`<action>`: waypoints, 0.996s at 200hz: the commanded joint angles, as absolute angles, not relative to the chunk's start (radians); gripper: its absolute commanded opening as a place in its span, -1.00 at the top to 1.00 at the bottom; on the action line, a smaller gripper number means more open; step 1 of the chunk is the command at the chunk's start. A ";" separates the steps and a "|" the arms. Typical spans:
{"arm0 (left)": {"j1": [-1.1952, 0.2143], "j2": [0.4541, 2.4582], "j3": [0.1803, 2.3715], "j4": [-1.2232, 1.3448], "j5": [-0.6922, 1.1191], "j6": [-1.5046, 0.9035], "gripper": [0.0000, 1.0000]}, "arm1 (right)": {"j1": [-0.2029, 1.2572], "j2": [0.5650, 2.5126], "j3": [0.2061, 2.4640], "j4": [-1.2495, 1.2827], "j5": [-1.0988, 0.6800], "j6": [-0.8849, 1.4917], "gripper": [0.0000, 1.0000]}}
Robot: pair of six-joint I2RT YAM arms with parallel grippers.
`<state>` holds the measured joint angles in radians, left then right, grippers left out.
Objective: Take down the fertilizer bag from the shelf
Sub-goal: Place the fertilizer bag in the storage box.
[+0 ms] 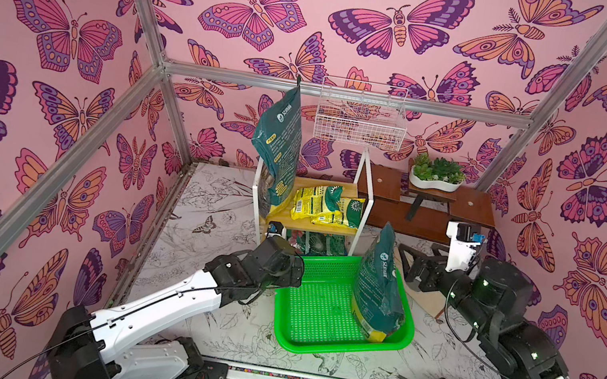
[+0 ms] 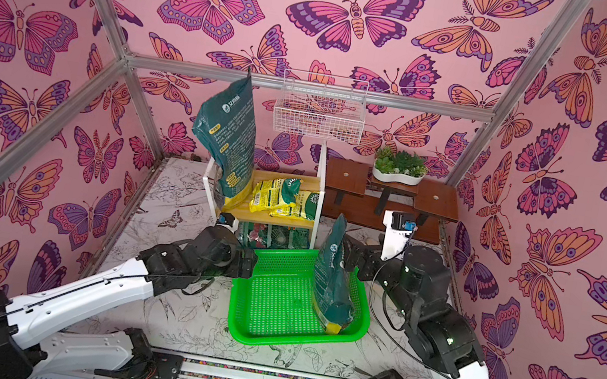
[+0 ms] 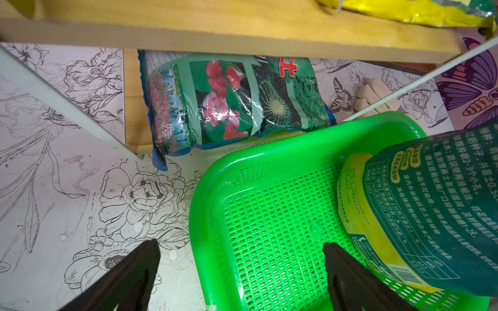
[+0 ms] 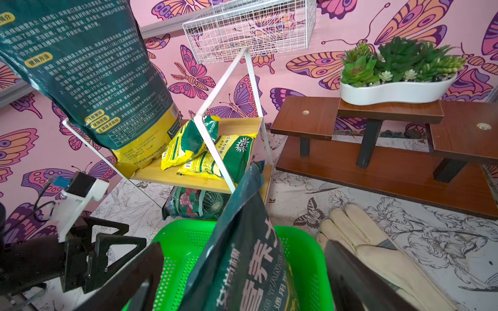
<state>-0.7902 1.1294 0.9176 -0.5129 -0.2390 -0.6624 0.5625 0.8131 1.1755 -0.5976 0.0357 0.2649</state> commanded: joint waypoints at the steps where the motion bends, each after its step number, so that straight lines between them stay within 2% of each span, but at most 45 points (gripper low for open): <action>1: -0.784 1.128 0.925 -0.495 -0.210 -0.664 -1.00 | 0.555 0.892 1.289 -0.740 0.002 0.277 -0.77; 21: -0.784 1.133 0.922 -0.497 -0.218 -0.669 -1.00 | 0.557 0.985 1.404 -0.862 0.008 0.339 -0.60; 33: -0.784 1.131 0.916 -0.496 -0.227 -0.669 -1.00 | 0.561 1.044 1.464 -0.929 -0.003 0.371 -0.57; 54: -0.784 1.121 0.896 -0.508 -0.235 -0.673 -1.00 | 0.594 1.143 1.569 -1.049 -0.011 0.380 -0.58; 81: -0.782 1.140 0.874 -0.618 -0.246 -0.691 -1.00 | 0.663 1.245 1.681 -1.193 0.104 0.367 -0.66; 126: -0.781 1.169 0.799 -0.676 -0.223 -0.736 -1.00 | 0.692 1.325 1.683 -1.251 0.143 0.372 -0.65; 158: -0.781 1.216 0.819 -0.673 -0.227 -0.755 -1.00 | 0.696 1.370 1.676 -1.242 0.136 0.359 -0.29; 184: -0.781 1.262 0.855 -0.674 -0.221 -0.742 -1.00 | 0.696 1.395 1.671 -1.218 0.133 0.350 -0.21; 199: -0.781 1.320 0.866 -0.673 -0.219 -0.736 -1.00 | 0.695 1.403 1.662 -1.209 0.145 0.338 -0.02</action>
